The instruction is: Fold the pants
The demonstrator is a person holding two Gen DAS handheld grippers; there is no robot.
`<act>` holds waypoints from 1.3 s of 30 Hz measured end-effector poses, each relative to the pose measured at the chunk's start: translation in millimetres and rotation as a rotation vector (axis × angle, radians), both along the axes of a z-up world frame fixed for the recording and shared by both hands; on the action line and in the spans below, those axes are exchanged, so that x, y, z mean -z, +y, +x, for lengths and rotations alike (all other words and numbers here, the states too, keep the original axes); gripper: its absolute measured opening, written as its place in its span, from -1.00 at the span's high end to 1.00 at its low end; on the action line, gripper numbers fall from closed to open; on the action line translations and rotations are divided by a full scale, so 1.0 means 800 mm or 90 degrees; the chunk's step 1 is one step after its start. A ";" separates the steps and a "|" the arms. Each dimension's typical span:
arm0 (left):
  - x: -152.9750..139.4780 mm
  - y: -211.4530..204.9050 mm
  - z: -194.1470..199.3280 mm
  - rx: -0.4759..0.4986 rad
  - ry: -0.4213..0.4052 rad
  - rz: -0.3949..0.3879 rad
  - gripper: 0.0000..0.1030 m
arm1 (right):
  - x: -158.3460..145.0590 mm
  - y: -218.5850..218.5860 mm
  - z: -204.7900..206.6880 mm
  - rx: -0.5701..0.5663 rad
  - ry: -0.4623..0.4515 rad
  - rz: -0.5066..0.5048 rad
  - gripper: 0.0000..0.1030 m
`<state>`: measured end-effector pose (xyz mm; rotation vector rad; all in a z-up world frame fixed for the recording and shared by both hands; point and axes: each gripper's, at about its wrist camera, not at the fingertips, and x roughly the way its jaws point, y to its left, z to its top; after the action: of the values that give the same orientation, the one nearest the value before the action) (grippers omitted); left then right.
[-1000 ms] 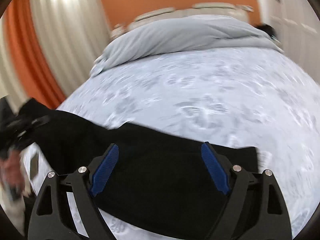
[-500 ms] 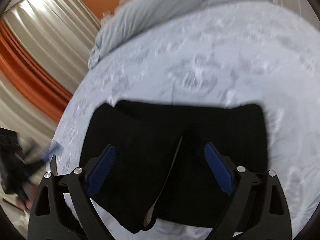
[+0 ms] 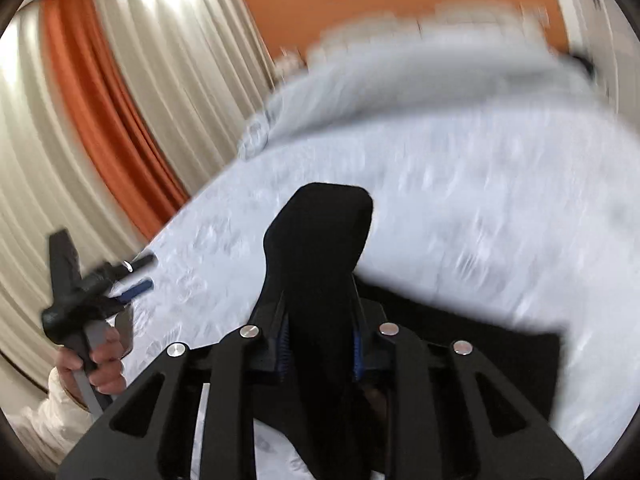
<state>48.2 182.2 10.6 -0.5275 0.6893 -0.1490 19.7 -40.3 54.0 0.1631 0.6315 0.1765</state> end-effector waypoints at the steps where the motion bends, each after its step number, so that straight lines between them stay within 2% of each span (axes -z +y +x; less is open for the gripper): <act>1: 0.001 -0.004 0.000 0.005 0.002 0.008 -0.70 | 0.016 -0.023 0.005 0.038 0.029 -0.035 0.52; 2: 0.003 -0.010 0.004 0.011 0.006 0.016 -0.70 | 0.054 -0.059 0.015 0.080 0.098 -0.033 0.44; 4: 0.012 -0.027 0.008 0.026 0.020 0.026 -0.70 | 0.133 -0.119 0.026 0.179 0.251 -0.006 0.40; 5: 0.017 -0.036 0.014 0.036 0.028 0.028 -0.70 | 0.151 -0.133 0.026 0.210 0.295 -0.011 0.40; 7: 0.023 -0.057 0.020 0.066 0.045 0.025 -0.70 | 0.148 -0.151 0.011 0.195 0.265 0.052 0.41; 8: 0.025 -0.066 0.021 0.081 0.050 0.019 -0.70 | 0.141 -0.155 0.004 0.195 0.250 0.066 0.32; 9: 0.027 -0.078 0.022 0.097 0.056 0.013 -0.70 | 0.133 -0.159 -0.008 0.192 0.231 0.092 0.16; 10: 0.028 -0.085 0.022 0.102 0.057 0.012 -0.70 | 0.131 -0.160 -0.015 0.189 0.226 0.108 -0.21; 11: 0.029 -0.093 0.022 0.107 0.057 0.013 -0.70 | 0.130 -0.161 -0.019 0.184 0.230 0.120 -0.29; 15: 0.038 -0.128 0.024 0.140 0.068 0.028 -0.70 | 0.148 -0.149 -0.022 0.130 0.268 0.180 -0.29; 18: 0.046 -0.145 0.024 0.158 0.074 0.044 -0.70 | 0.169 -0.130 -0.016 0.127 0.276 0.135 -0.30; 19: 0.049 -0.152 0.024 0.166 0.078 0.050 -0.70 | 0.171 -0.124 -0.014 0.124 0.264 0.124 -0.21; 20: 0.050 -0.155 0.024 0.170 0.080 0.053 -0.70 | 0.171 -0.116 -0.012 0.107 0.260 0.123 0.36; 22: 0.054 -0.163 0.023 0.179 0.082 0.062 -0.70 | 0.154 -0.103 -0.012 0.095 0.231 0.104 0.68; 25: 0.056 -0.167 0.022 0.184 0.083 0.068 -0.70 | 0.100 -0.099 -0.025 0.084 0.151 0.087 0.71; 27: 0.056 -0.166 0.022 0.180 0.084 0.063 -0.70 | 0.083 -0.107 -0.041 0.092 0.135 0.072 0.71; 28: 0.056 -0.165 0.022 0.180 0.085 0.058 -0.70 | 0.088 -0.116 -0.047 0.105 0.147 0.063 0.70; 29: 0.056 -0.164 0.024 0.180 0.086 0.053 -0.70 | 0.103 -0.126 -0.045 0.119 0.179 0.056 0.66; 30: 0.057 -0.164 0.025 0.179 0.088 0.052 -0.70 | 0.136 -0.135 -0.038 0.134 0.245 0.045 0.63; 31: 0.060 -0.165 0.026 0.180 0.093 0.048 -0.70 | 0.155 -0.139 -0.030 0.145 0.280 0.040 0.56; 32: 0.068 -0.169 0.030 0.185 0.110 0.048 -0.70 | 0.166 -0.142 -0.028 0.153 0.284 0.051 0.45; 34: 0.079 -0.172 0.035 0.193 0.138 0.038 -0.70 | 0.149 -0.142 -0.033 0.159 0.256 0.053 0.41; 36: 0.089 -0.173 0.036 0.200 0.164 0.014 -0.70 | 0.120 -0.145 -0.046 0.187 0.195 0.019 -0.08; 37: 0.094 -0.174 0.036 0.201 0.172 0.007 -0.70 | 0.115 -0.148 -0.050 0.203 0.178 0.012 -0.71; 38: 0.101 -0.175 0.037 0.201 0.187 0.003 -0.70 | 0.113 -0.153 -0.050 0.218 0.174 0.010 -0.82; 39: 0.109 -0.177 0.039 0.205 0.203 -0.001 -0.70 | 0.117 -0.156 -0.045 0.220 0.185 0.019 -0.82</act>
<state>79.2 40.3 -76.5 -0.4433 1.0851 -0.3717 -16.4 -165.1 -39.6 0.3277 0.8786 -0.1755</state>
